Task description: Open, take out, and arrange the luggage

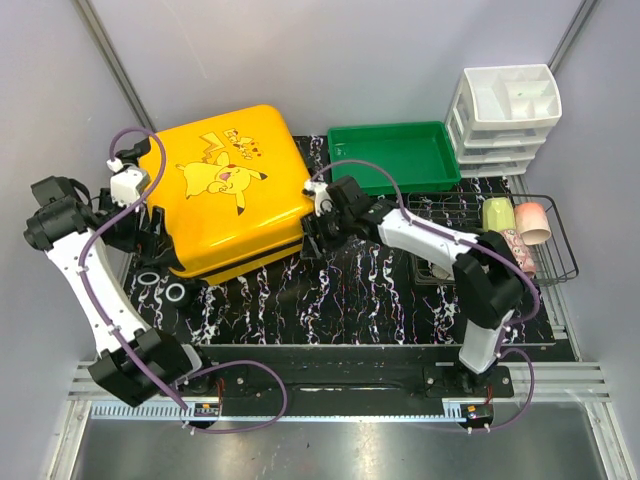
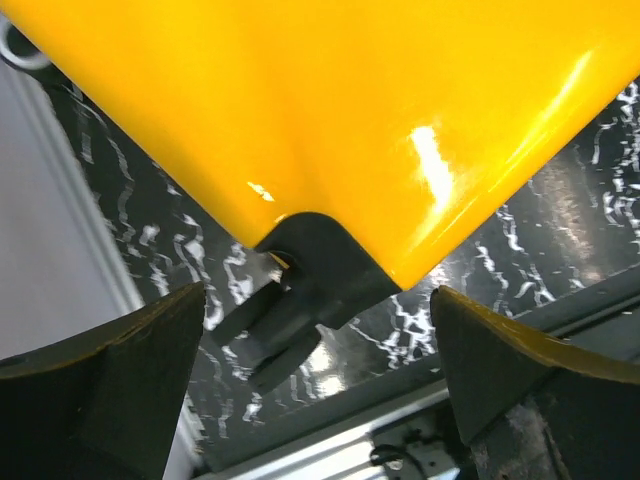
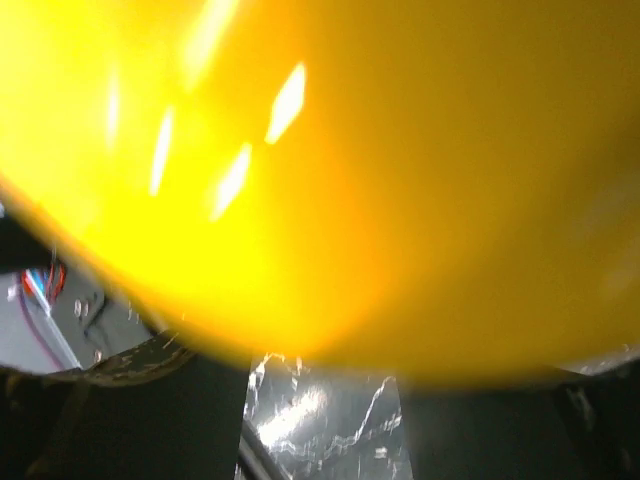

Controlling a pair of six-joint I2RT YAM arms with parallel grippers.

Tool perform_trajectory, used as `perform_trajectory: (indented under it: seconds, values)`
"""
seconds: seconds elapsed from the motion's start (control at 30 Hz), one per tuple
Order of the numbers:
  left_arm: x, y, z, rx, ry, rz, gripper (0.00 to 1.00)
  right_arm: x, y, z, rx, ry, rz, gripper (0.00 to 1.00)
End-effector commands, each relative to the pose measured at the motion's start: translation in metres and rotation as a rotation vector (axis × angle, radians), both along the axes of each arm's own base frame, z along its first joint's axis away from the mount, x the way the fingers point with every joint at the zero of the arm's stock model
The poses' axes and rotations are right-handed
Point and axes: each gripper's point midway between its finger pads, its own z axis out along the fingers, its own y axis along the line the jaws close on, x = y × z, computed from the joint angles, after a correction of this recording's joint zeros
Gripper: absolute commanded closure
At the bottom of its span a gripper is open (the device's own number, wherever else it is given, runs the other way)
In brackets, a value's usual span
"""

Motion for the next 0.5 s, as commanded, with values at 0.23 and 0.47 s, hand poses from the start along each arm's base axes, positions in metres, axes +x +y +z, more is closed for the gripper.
perform_trajectory:
  seconds: [0.23,0.47]
  values:
    - [-0.019,0.001,-0.076,-0.08,0.189,-0.011,0.05,0.191,0.008,0.089,0.092,-0.405,-0.427,0.55]
    - [-0.031,-0.044,-0.102,-0.241,0.257,-0.204,0.21,0.241,0.005,0.1,0.11,-0.483,-0.436,0.49]
